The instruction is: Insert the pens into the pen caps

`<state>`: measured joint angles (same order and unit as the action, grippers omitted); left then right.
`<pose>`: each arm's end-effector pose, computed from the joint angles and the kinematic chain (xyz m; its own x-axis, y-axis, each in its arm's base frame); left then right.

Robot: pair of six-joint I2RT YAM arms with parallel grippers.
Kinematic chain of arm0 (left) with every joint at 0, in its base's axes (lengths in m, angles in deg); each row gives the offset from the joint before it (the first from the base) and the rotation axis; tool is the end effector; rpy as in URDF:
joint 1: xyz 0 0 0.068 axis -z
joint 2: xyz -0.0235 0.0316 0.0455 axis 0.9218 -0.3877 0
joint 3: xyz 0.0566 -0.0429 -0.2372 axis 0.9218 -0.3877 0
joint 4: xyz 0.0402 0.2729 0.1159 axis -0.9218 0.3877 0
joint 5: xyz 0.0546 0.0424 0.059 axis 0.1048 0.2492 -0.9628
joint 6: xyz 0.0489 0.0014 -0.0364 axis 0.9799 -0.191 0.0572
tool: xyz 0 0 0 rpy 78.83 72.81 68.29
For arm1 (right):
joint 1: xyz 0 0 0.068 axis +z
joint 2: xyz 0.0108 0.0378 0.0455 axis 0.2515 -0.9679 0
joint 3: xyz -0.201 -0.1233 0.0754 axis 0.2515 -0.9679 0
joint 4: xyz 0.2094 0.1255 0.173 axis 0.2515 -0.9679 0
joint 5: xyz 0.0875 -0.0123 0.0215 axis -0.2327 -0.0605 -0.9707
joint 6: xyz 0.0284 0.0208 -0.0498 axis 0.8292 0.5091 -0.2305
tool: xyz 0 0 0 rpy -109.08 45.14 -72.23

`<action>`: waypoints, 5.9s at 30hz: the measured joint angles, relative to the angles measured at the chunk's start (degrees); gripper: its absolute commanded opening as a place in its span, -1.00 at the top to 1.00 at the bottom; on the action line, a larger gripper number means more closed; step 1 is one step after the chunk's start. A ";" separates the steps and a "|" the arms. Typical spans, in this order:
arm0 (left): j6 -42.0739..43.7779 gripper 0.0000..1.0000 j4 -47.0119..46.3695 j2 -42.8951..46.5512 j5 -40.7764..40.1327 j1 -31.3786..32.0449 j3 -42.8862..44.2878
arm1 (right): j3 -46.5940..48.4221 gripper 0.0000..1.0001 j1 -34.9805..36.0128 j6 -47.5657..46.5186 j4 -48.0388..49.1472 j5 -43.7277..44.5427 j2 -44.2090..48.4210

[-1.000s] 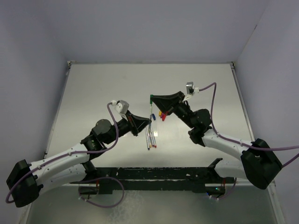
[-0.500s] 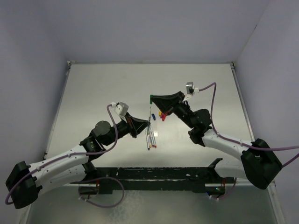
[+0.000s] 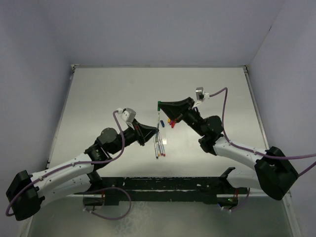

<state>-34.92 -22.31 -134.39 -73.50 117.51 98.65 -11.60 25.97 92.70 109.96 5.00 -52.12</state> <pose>0.1676 -0.2074 0.2347 -0.4275 -0.3441 -0.8360 0.6944 0.4672 -0.5473 0.2222 0.2020 0.2679 -0.2598 0.6963 -0.6691 -0.8264 0.1981 0.5271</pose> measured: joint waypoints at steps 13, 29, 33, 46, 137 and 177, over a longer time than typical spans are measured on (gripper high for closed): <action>0.00 1.00 -0.07 0.63 -0.04 0.00 0.00 | 0.00 1.00 0.33 -0.20 -0.02 0.00 0.00; 0.00 1.00 0.09 1.62 -0.66 0.00 0.00 | 0.00 1.00 0.68 -0.55 -0.04 0.02 0.00; 0.00 1.00 0.31 1.05 -0.63 0.00 0.00 | 0.00 1.00 0.98 -0.55 -0.02 0.02 -0.09; 0.02 1.00 1.86 3.10 -1.36 0.00 0.00 | 0.02 1.00 1.46 -0.55 0.11 0.02 -1.31; 7.08 0.99 22.25 9.22 -18.34 0.37 3.21 | 20.92 0.37 17.86 -22.60 -45.22 23.50 -4.09; 5.51 0.88 30.10 -40.39 -10.84 -26.77 28.09 | 13.44 -0.99 17.90 -14.82 -63.98 54.14 6.40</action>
<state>-29.42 7.79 -174.78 -84.34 90.74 126.74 1.85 43.87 77.88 45.99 59.14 -45.71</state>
